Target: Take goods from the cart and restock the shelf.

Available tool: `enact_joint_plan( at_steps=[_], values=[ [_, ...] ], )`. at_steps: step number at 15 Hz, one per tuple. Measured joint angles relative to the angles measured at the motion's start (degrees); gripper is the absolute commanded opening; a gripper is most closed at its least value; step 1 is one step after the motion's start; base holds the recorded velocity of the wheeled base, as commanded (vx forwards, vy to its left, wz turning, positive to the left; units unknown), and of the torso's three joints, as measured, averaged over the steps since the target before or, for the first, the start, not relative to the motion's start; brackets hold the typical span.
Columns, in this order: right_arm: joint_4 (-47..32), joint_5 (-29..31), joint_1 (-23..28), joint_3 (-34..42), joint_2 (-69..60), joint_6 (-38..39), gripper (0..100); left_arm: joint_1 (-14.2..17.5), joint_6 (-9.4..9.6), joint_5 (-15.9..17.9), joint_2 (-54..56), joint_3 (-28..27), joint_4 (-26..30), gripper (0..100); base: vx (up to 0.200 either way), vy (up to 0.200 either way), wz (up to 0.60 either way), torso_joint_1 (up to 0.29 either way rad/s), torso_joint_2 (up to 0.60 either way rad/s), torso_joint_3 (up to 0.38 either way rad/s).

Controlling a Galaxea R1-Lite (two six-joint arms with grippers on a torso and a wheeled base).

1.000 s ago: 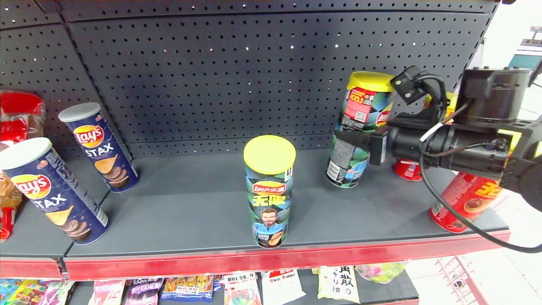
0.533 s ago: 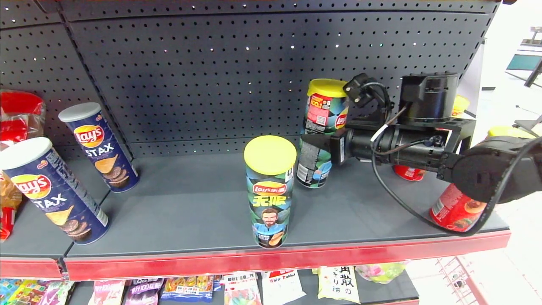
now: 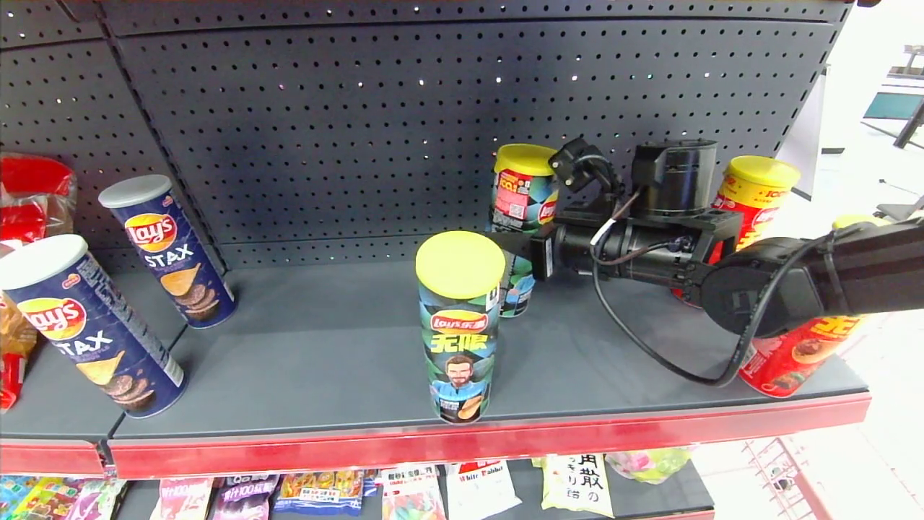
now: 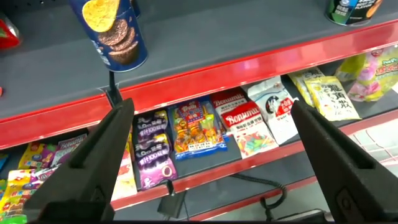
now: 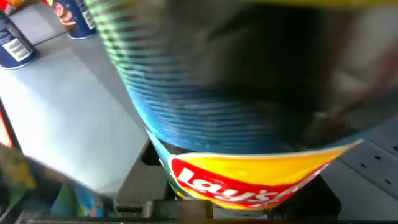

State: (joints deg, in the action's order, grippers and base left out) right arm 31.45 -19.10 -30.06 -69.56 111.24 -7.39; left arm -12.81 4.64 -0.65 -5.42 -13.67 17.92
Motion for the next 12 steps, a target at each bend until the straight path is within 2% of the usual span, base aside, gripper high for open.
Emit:
enact_joint_plan(
  at_steps=[12],
  values=[
    [0.07, 2.00, -3.18, -6.07, 6.16, 0.02, 0, -0.05, 0.02, 0.05, -0.06, 1.07, -0.09, 100, 0.000, 0.000, 0.00, 0.000, 0.00, 0.000]
  ],
)
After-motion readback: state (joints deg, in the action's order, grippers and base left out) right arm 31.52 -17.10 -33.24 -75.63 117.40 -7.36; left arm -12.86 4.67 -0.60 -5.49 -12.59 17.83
